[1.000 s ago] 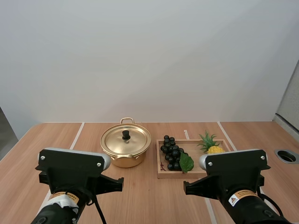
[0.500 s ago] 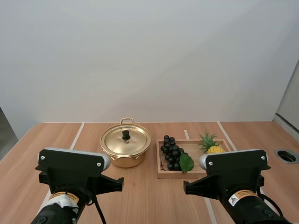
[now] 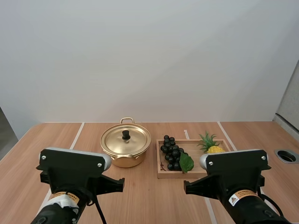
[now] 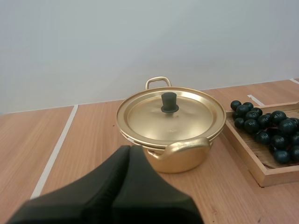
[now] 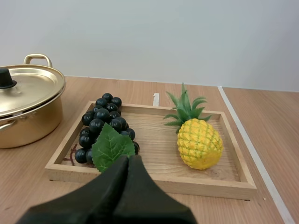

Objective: Open the pot, put the pineapple inside, and close it

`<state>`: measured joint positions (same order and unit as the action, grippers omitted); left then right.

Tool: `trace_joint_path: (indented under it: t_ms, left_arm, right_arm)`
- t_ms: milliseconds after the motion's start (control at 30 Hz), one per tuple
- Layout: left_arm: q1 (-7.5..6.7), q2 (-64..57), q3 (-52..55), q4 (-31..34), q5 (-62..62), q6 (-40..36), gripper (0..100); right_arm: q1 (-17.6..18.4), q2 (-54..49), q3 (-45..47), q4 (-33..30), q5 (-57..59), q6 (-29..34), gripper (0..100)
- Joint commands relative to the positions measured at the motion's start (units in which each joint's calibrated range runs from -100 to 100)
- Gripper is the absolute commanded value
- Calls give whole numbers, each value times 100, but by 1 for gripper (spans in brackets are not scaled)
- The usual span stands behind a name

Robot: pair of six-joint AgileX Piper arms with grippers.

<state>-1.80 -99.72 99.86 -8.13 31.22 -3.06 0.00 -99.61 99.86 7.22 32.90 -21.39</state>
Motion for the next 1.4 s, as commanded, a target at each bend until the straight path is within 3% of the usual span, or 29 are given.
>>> trace_joint_path:
  t_ms: [0,467,767,833,933,1033,1100,1267,1367]
  left_arm:
    - [-51,-28,14,-27,-185,-61,0]
    - [-90,-28,14,-27,-256,-61,0]
    - [-74,-28,14,-144,-502,-61,0]
    - [-74,-28,14,-144,-1177,-61,0]
    - [-74,-28,14,-44,-3122,-58,0]
    - [-67,-28,14,-45,-5140,-58,0]
    - [-60,-28,14,41,-5869,-58,0]
    - [-17,-28,14,150,-6255,23,0]
    - [-10,-28,14,150,-6589,23,0]
  right_arm:
    - [-40,-39,14,24,-121,21,0]
    - [-92,-39,14,24,-121,21,0]
    - [-127,-39,14,271,-726,21,0]
    - [-127,-39,14,260,-1353,21,0]
    - [-127,-39,14,187,-3099,12,0]
    - [-127,-39,14,198,-5894,12,0]
    - [-127,-39,14,209,-7595,12,0]
    - [-127,-39,14,238,-10933,12,0]
    - [-127,-39,14,238,-11414,12,0]
